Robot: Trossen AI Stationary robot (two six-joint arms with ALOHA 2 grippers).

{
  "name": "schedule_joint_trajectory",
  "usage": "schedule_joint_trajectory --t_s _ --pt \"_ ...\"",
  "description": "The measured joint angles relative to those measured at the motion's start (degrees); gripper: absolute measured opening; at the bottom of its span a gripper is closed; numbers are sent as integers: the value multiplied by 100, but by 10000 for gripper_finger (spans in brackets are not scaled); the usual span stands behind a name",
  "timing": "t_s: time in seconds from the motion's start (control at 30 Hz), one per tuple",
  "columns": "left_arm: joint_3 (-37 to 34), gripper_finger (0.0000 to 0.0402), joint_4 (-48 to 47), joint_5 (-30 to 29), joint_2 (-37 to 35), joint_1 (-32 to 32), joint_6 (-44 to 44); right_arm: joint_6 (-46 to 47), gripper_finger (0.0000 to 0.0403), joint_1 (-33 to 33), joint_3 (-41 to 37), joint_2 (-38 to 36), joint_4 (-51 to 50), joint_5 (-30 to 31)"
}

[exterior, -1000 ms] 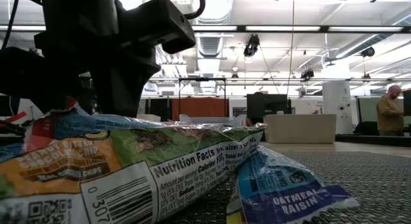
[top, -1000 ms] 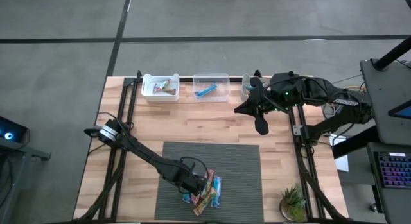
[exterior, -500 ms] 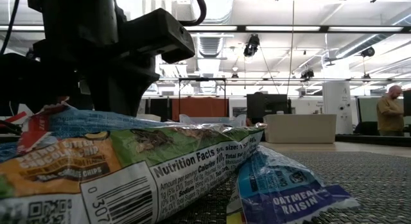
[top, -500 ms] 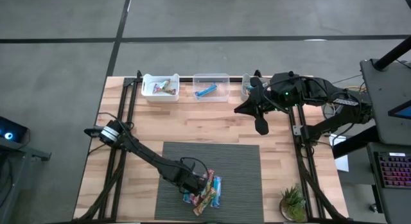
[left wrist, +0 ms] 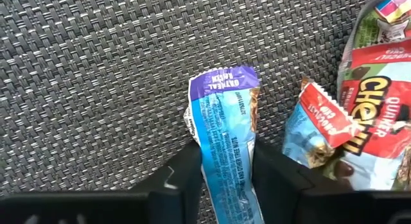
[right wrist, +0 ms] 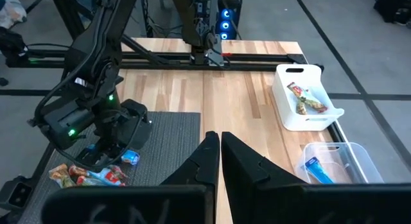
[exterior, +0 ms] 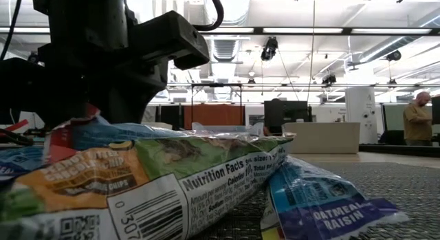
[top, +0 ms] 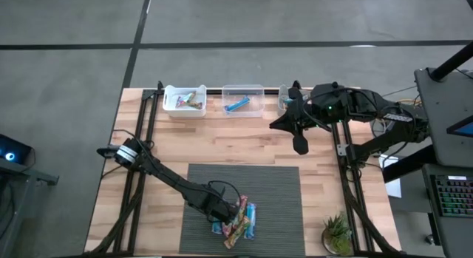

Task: Pick and place Granola Bars by type
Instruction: Put the blue granola bar into the transparent bin

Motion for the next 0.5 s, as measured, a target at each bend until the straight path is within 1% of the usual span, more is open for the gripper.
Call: schedule_joint_trajectory --t_s 0.5 --pt "2 70 42 118 0 2 109 -2 9 -2 -1 0 -1 0"
